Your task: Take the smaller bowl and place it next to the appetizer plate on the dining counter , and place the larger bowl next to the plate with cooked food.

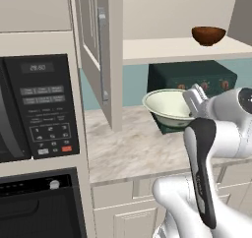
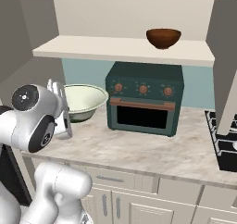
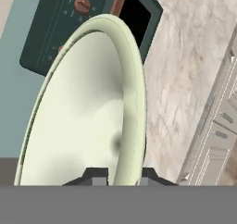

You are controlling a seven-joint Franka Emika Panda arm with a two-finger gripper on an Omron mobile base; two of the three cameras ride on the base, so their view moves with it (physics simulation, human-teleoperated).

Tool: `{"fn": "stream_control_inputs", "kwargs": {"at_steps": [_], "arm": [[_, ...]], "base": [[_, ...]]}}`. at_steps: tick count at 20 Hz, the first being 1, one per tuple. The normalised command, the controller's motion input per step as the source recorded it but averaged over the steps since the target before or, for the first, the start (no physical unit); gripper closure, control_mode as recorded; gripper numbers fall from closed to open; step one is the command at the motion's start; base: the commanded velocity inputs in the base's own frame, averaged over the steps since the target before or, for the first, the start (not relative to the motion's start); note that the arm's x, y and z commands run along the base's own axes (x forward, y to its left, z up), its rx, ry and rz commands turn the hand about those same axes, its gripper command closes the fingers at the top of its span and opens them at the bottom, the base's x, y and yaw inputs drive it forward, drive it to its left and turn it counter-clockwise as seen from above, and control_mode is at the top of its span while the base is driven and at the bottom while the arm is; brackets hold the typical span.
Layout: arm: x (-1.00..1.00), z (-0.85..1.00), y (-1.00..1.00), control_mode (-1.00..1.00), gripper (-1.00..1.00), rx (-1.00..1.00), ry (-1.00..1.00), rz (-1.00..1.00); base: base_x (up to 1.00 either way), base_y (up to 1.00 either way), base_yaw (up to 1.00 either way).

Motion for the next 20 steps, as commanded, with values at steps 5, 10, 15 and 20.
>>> {"fn": "stream_control_inputs", "kwargs": {"at_steps": [5, 10, 15, 20], "arm": [[-0.18, -0.23, 0.0, -1.0, 1.0, 0.0, -0.15, 0.12], [-0.07, -0.09, 0.0, 1.0, 1.0, 0.0, -0.04, 0.05], [0.0, 0.0, 0.0, 1.0, 1.0, 0.0, 0.0, 0.0], [0.0, 0.0, 0.0, 1.0, 1.0, 0.0, 0.0, 0.0]], "base": [[0.0, 0.0, 0.0], [-0.13, 0.02, 0.13], [-0.49, 0.0, 0.34], [-0.92, -0.19, 0.35]]}}
